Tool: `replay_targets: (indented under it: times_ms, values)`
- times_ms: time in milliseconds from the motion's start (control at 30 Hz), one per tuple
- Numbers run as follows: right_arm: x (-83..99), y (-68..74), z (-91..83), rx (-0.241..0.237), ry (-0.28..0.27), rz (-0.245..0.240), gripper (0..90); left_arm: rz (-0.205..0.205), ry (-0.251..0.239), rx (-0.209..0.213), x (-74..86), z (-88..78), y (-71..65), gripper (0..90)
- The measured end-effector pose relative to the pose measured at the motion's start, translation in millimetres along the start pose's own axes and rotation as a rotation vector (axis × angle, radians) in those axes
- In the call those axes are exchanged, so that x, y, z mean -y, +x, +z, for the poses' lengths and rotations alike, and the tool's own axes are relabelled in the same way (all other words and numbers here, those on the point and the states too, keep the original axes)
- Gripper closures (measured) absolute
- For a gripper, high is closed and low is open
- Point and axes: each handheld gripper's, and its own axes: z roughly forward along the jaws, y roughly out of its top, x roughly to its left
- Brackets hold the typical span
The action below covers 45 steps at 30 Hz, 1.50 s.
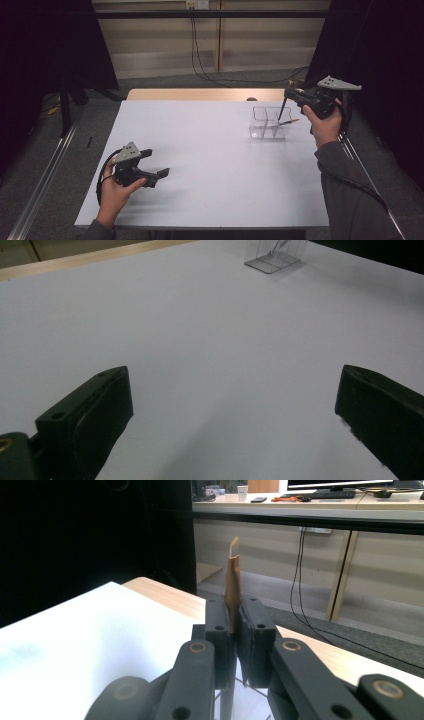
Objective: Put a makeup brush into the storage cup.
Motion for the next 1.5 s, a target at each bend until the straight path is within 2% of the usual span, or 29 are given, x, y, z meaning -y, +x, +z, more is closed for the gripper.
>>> replay_targets:
  times_ms: [167,400,533,733,1500]
  values:
    - [2.1,-1.6,0.1,0.015,0.003,-0.007,84.6,0.021,0.011,0.017,1.5,0.7,-0.2,0.1]
    - [3.7,-2.7,-1.4,0.031,0.002,-0.002,84.6,0.009,0.001,0.012,0.9,-0.3,-0.2,0.0]
    - [5.6,-4.4,-1.5,0.042,0.000,-0.005,84.6,0.025,0.011,0.006,0.3,-0.6,-1.1,0.0]
    - [7.9,-4.9,-1.0,0.049,0.005,-0.006,84.6,0.023,0.011,0.013,0.5,0.0,-0.6,0.0]
    - [16.2,-4.6,-0.4,0.049,0.020,-0.010,84.5,0.022,0.013,0.018,1.0,1.1,-1.7,0.0]
